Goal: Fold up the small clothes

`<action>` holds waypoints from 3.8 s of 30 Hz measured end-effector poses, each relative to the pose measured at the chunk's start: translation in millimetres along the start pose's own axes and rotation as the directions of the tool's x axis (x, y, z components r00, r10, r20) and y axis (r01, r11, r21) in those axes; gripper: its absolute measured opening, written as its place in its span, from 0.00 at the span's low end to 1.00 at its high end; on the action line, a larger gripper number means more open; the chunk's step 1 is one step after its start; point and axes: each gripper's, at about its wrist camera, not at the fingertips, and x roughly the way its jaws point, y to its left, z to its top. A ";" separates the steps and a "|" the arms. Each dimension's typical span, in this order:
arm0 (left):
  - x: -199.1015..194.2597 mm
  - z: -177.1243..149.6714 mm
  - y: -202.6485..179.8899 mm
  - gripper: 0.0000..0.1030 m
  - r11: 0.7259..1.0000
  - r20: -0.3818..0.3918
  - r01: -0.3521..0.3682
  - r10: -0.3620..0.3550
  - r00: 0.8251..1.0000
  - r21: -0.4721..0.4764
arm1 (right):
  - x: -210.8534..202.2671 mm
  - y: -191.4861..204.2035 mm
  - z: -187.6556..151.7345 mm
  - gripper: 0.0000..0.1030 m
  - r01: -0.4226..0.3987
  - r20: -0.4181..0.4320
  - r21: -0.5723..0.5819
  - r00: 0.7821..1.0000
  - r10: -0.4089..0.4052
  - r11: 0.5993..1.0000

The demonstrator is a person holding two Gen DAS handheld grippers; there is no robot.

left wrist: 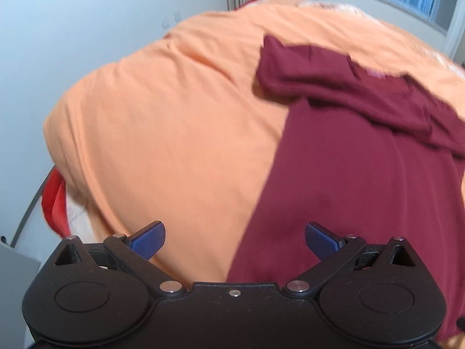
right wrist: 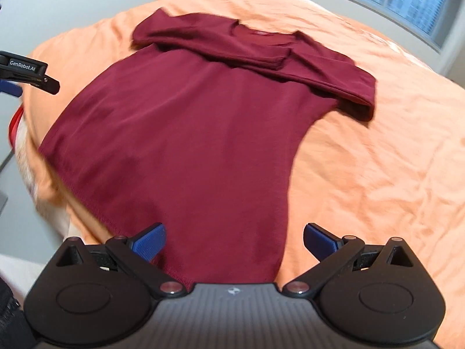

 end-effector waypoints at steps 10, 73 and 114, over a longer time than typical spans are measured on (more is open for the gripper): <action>42.6 81.2 23.7 0.99 0.935 0.111 0.250 -0.229 0.967 -0.251 | 20.7 -7.3 50.1 1.00 0.048 0.009 0.112 0.999 -0.049 0.993; 207.8 186.9 44.1 0.45 0.492 0.214 0.745 -0.751 0.625 -0.451 | 218.9 48.0 434.6 0.04 -0.331 0.016 0.070 0.943 0.331 0.941; 211.7 189.1 49.8 0.45 0.874 0.012 0.309 -0.329 0.944 -0.376 | 64.5 -1.4 146.5 0.89 0.105 -0.096 0.405 0.993 -0.072 0.909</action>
